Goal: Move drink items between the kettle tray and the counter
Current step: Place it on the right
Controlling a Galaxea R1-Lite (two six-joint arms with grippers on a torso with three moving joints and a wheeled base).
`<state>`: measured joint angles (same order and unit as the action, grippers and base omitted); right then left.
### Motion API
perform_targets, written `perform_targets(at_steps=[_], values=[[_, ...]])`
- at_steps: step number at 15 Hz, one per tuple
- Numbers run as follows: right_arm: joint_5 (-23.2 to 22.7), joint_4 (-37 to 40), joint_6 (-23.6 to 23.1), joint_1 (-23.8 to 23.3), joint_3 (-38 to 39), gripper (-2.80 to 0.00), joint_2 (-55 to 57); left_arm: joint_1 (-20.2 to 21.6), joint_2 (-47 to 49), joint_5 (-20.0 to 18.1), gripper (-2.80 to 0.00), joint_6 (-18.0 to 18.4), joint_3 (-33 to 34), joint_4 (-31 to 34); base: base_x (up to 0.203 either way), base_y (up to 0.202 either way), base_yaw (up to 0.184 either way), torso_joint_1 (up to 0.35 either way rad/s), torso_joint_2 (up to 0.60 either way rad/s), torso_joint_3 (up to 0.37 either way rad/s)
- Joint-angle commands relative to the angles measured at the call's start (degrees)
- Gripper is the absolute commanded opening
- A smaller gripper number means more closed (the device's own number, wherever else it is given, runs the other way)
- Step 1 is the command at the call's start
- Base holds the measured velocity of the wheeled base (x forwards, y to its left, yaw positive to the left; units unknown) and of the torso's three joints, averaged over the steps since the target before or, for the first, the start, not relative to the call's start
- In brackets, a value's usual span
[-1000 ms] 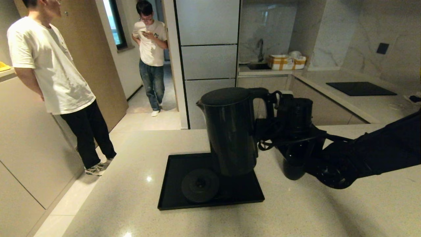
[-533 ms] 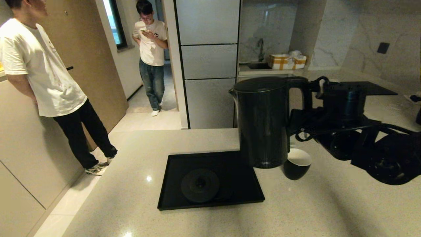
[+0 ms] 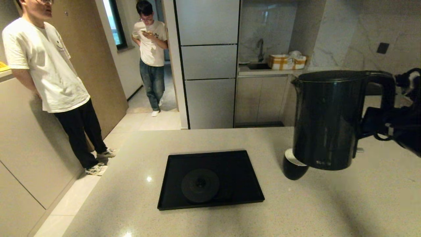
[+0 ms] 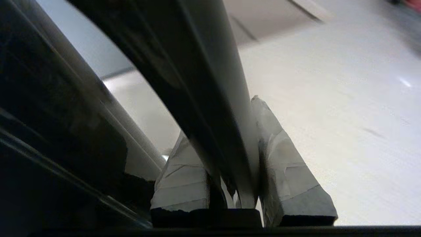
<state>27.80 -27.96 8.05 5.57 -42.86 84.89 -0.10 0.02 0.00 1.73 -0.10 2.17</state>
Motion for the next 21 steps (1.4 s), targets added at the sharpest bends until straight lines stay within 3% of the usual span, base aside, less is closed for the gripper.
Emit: perform_targets(at_steps=[1,3,6,9,13,16,19,21], values=[[-4.53,0.66,0.04,-8.30,4.17,-2.80,-4.99,0.01,-0.02,0.00,-2.80,0.03,0.01,0.03,0.000,0.000,0.000,0.000,0.00,0.000],[-10.40,0.52,-0.01,-15.29,7.21,-2.80,-5.62,0.01,-0.02,0.00,-2.80,0.03,0.01,0.03,0.000,0.000,0.000,0.000,0.00,0.000],[-14.53,-0.59,-0.12,-19.62,9.52,-2.80,-5.48,0.01,-0.02,0.00,-2.80,0.03,0.01,0.03,0.000,0.000,0.000,0.000,0.00,0.000],[-21.01,-7.59,-0.91,-32.58,12.73,-2.80,-1.71,0.01,-0.02,0.00,-2.80,0.03,0.01,0.03,0.000,0.000,0.000,0.000,0.00,0.000],[-31.33,-13.46,-2.95,-44.80,11.52,-2.80,3.99,0.01,-0.02,0.00,-2.80,0.03,0.01,0.03,0.000,0.000,0.000,0.000,0.00,0.000],[-34.14,-18.78,-5.01,-49.60,10.24,-2.80,9.85,0.01,-0.02,0.00,-2.80,0.03,0.01,0.03,0.000,0.000,0.000,0.000,0.00,0.000],[-34.72,-27.61,-6.27,-50.40,12.52,-2.80,13.94,0.01,-0.02,0.00,-2.80,0.03,0.01,0.03,0.000,0.000,0.000,0.000,0.00,0.000],[-34.57,-37.79,-6.86,-50.14,15.32,-2.80,19.74,0.01,-0.02,0.00,-2.80,0.03,0.01,0.03,0.000,0.000,0.000,0.000,0.00,0.000]])
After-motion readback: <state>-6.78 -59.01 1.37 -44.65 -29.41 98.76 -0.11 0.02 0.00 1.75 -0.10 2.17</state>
